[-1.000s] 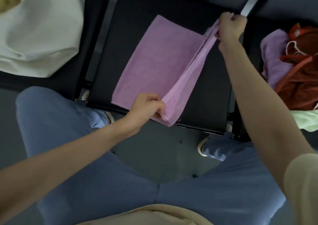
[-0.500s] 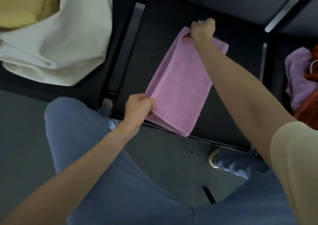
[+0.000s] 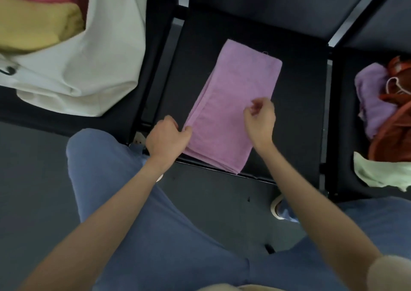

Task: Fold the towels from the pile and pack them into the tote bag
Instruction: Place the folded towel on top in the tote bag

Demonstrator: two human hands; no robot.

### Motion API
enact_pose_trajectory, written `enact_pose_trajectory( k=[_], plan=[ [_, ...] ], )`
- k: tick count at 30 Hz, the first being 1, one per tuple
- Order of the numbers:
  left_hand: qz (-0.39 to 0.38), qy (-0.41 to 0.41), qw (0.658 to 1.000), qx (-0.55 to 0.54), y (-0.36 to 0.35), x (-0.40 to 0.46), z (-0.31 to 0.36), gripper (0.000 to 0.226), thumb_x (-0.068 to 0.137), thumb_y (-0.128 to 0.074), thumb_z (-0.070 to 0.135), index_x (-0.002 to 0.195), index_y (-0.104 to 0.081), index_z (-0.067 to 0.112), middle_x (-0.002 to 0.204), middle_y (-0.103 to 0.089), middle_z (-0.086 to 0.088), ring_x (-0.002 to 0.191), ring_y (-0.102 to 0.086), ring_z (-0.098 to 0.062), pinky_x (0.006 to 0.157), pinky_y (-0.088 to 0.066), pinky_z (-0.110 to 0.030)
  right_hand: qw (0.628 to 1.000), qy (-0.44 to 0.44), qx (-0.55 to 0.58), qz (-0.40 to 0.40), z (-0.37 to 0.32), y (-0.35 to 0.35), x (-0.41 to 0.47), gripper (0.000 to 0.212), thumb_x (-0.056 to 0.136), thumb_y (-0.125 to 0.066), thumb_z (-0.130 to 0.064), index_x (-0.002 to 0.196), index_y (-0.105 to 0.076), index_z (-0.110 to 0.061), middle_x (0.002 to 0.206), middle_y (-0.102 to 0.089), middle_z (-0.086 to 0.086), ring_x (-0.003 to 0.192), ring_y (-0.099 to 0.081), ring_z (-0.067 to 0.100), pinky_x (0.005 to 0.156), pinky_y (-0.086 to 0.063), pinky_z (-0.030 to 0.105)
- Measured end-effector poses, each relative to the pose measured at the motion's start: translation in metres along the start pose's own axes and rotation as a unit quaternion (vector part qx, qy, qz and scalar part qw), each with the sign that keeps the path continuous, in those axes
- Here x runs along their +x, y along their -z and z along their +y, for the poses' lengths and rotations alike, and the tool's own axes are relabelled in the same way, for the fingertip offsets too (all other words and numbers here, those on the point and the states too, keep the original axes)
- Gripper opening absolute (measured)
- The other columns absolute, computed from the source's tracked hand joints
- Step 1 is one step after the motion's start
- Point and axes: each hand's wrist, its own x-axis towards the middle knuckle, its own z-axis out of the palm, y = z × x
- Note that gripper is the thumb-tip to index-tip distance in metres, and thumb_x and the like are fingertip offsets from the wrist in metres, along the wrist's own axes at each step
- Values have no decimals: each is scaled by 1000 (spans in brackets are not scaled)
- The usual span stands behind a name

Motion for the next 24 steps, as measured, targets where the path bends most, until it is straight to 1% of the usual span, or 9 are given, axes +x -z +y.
enact_pose_trajectory(
  k=[3, 6, 8, 10, 13, 15, 18, 21, 24],
  plan=[
    [-5, -22, 999, 33, -11, 3, -2, 40, 85, -62, 43, 102, -58, 7, 95, -64, -8, 76, -54, -23, 60, -37, -31, 995, -73, -63, 16, 22, 14, -49, 32, 84, -67, -20, 105, -51, -1, 107, -54, 15, 92, -53, 23, 74, -43, 25],
    [-9, -26, 998, 51, -19, 1, -5, 46, 85, -67, 44, 106, -57, 3, 99, -63, -12, 89, -62, -32, 63, -42, -35, 979, -131, -154, -33, 28, 20, -79, 50, 83, -70, -37, 108, -48, 0, 112, -50, 17, 104, -49, 31, 81, -43, 35],
    [-25, -27, 999, 39, -21, -1, -6, 41, 87, -66, 42, 94, -58, 3, 90, -64, -14, 88, -63, -35, 60, -40, -34, 967, -151, -183, -92, 29, 21, -88, 55, 84, -68, -42, 111, -49, 2, 117, -46, 20, 108, -47, 35, 86, -43, 38],
    [-53, -26, 998, 16, -21, -4, -5, 35, 88, -64, 37, 74, -55, 7, 79, -63, -14, 82, -64, -36, 56, -37, -32, 966, -150, -169, -129, 31, 22, -91, 41, 87, -64, -38, 99, -55, 0, 112, -49, 20, 107, -46, 33, 83, -43, 35],
    [-74, -8, 997, -15, -17, -13, -4, 28, 85, -62, 28, 65, -51, 12, 75, -60, -11, 76, -60, -32, 57, -37, -31, 969, -143, -126, -159, 28, 36, -88, 31, 88, -59, -24, 62, -46, -10, 73, -53, 11, 84, -50, 26, 57, -34, 31],
    [-97, 10, 993, -61, -13, -24, -2, 23, 85, -62, 25, 72, -56, 8, 71, -58, -8, 69, -57, -27, 59, -44, -34, 970, -170, -66, -164, 23, 52, -86, 32, 87, -56, -16, 59, -39, -13, 61, -46, 7, 63, -49, 21, 49, -32, 28],
    [-166, 61, 966, -188, -6, -44, 0, 20, 90, -63, 16, 74, -56, 4, 66, -59, -11, 47, -60, -18, 44, -50, -27, 955, -228, 75, -174, 20, 79, -96, 18, 89, -52, -5, 73, -45, -8, 59, -52, 9, 40, -57, 14, 41, -47, 24],
    [-206, 100, 933, -277, 2, -66, 7, 6, 91, -61, 8, 91, -56, 4, 58, -61, -11, 35, -56, -13, 36, -45, -21, 935, -259, 175, -170, 22, 102, -109, 17, 91, -56, -5, 103, -44, -10, 67, -63, 14, 42, -60, 14, 41, -49, 23],
    [-208, 110, 898, -371, 10, -70, 15, 15, 90, -61, 8, 105, -58, 12, 68, -65, -12, 42, -60, -15, 42, -49, -22, 907, -281, 264, -171, 25, 117, -104, 16, 92, -59, -9, 107, -57, -12, 74, -64, 11, 50, -59, 13, 48, -50, 23]
  ],
)
